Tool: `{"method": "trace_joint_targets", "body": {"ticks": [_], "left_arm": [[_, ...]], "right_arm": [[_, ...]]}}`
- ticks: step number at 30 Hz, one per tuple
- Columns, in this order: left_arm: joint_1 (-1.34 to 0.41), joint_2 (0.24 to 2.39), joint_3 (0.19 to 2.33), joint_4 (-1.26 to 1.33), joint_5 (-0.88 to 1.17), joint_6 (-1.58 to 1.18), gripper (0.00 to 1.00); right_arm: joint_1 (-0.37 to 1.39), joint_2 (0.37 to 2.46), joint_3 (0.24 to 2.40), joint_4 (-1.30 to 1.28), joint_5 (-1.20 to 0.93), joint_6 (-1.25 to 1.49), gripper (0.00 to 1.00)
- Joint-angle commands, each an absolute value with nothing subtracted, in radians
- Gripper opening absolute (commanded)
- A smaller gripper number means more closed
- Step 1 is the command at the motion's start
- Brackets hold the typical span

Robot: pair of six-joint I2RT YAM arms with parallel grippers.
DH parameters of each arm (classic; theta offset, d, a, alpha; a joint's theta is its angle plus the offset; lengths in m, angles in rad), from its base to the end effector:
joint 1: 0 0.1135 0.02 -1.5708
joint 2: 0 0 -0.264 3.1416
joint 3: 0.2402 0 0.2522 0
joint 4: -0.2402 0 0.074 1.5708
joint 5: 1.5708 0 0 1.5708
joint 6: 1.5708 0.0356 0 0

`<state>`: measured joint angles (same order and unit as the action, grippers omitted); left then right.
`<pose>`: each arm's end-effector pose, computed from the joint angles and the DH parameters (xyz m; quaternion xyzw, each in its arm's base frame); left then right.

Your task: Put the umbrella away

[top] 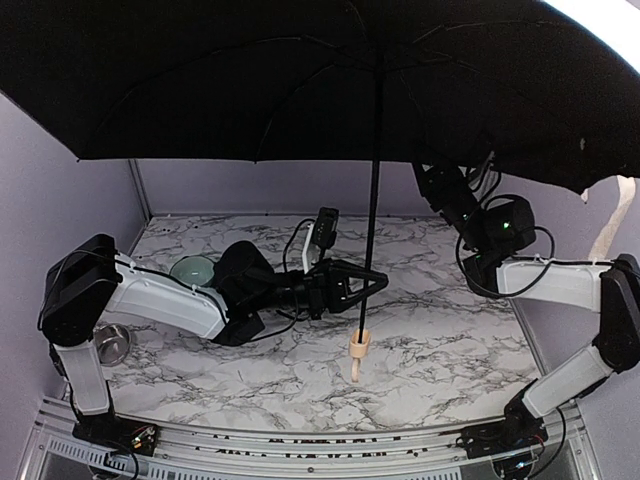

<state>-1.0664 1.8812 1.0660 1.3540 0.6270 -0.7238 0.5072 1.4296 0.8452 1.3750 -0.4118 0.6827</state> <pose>0.1753 -0.3608 0.2805 0.3443 0.4168 -0.7408 0.3988 0.2512 0.1559 0.3656 -0.1557 0.3874 0.5718 0.7062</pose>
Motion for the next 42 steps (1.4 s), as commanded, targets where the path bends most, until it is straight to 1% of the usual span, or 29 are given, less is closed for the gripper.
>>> {"method": "trace_joint_targets", "body": {"ticks": [1,13,21,23,24,26,27,34,42], "left_arm": [[-1.063,1.891,1.122,1.462,0.658,-0.722,0.0],[-1.063,1.908,1.131,1.423,0.65,-0.713,0.0],[-1.06,1.91,1.133,1.406,0.655,-0.702,0.0],[-1.057,1.919,1.137,1.41,0.657,-0.716,0.0],[-1.052,1.924,1.139,1.418,0.655,-0.728,0.0],[-1.041,1.937,1.14,1.42,0.641,-0.749,0.0],[-1.035,1.942,1.141,1.407,0.633,-0.756,0.0],[-1.032,1.935,1.15,1.298,0.62,-0.691,0.0],[-1.056,1.916,1.142,1.233,0.617,-0.608,0.0]], "right_arm": [[0.516,1.393,0.841,1.362,-0.416,0.643,0.43],[0.504,1.393,0.815,1.371,-0.411,0.633,0.44],[0.497,1.418,0.849,1.395,-0.464,0.647,0.45],[0.499,1.425,0.874,1.391,-0.511,0.643,0.47],[0.5,1.43,0.889,1.389,-0.535,0.646,0.55],[0.499,1.441,0.923,1.374,-0.588,0.657,0.63],[0.5,1.449,0.943,1.363,-0.615,0.663,0.66],[0.503,1.519,1.043,1.365,-0.738,0.751,0.64],[0.505,1.515,1.047,1.27,-0.646,0.726,0.6]]}}
